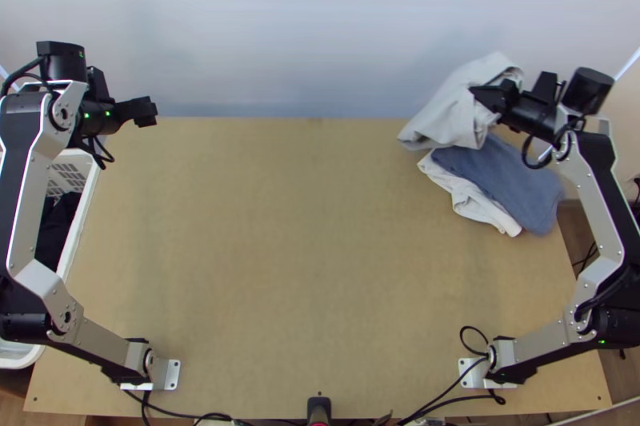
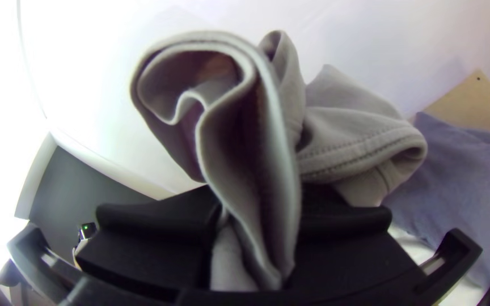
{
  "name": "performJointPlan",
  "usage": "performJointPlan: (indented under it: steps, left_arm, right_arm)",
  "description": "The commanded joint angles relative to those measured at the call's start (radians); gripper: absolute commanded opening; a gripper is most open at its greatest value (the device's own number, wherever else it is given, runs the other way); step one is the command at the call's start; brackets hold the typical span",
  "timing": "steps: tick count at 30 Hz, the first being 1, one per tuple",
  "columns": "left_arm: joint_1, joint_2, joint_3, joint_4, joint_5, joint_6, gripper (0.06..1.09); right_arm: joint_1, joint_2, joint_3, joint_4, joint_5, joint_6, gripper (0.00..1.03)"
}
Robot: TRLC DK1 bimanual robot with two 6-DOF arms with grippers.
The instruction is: Fold the t-shirt
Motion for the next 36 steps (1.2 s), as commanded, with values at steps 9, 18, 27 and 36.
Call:
performJointPlan:
  steps: [9, 18, 27, 36]
  left_arm:
    - [-0.008, 0.01, 0.007, 0.012, 0.011, 0.009, 1.05]
    - [0.006, 0.01, 0.007, 0.012, 0.011, 0.018, 1.05]
    - [0.007, 0.017, 0.003, 0.014, 0.014, 0.019, 1.05]
    - [-0.005, 0.033, 0.001, 0.017, 0.02, 0.007, 1.05]
  right_arm:
    - [-0.122, 0.097, -0.062, 0.036, -0.055, -0.103, 0.03]
    - [-0.197, 0.142, -0.097, 0.041, -0.052, -0.143, 0.03]
    - [-0.315, 0.14, -0.102, -0.004, -0.046, -0.198, 0.03]
    - [-0.479, 0.033, -0.174, -0.24, -0.003, -0.413, 0.72]
